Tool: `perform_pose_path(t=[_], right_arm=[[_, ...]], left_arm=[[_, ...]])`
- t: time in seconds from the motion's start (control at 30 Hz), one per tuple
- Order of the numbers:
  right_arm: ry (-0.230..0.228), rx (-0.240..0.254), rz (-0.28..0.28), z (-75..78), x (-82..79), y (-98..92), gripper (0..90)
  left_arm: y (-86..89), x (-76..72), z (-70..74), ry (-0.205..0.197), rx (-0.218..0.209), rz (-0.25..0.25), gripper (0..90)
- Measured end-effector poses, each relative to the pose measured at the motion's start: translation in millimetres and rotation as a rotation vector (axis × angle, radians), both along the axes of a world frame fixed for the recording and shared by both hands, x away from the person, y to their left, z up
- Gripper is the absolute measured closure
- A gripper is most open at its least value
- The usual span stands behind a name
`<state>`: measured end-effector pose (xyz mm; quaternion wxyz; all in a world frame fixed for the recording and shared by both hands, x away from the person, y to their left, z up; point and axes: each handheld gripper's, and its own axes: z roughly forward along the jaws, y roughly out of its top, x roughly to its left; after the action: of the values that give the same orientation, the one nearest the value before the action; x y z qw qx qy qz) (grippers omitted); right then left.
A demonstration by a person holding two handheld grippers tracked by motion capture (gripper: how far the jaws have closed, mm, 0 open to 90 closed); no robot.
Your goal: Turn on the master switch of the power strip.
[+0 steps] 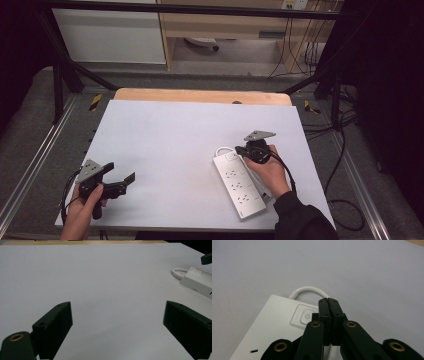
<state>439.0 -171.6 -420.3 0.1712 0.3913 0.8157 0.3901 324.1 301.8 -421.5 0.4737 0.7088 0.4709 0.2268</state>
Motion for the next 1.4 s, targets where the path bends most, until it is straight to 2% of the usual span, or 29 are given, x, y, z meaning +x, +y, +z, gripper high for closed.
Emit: perform_pose_path(t=[0.53, 0.87, 1.4], right_arm=[[0.037, -0.007, 0.006, -5.3, 1.3, 4.6, 90.0], [0.041, 0.002, 0.016, -6.4, 1.0, 13.5, 90.0], [0.041, -0.015, 0.03, -7.9, -0.3, 19.8, 90.0]], left_arm=[[0.4, 0.1, -0.1, 0.0, 0.002, 0.001, 8.8], [0.2, 0.3, -0.2, 0.002, 0.003, 0.0, 8.8], [1.1, 0.2, -0.1, 0.002, -0.001, 0.003, 8.8]])
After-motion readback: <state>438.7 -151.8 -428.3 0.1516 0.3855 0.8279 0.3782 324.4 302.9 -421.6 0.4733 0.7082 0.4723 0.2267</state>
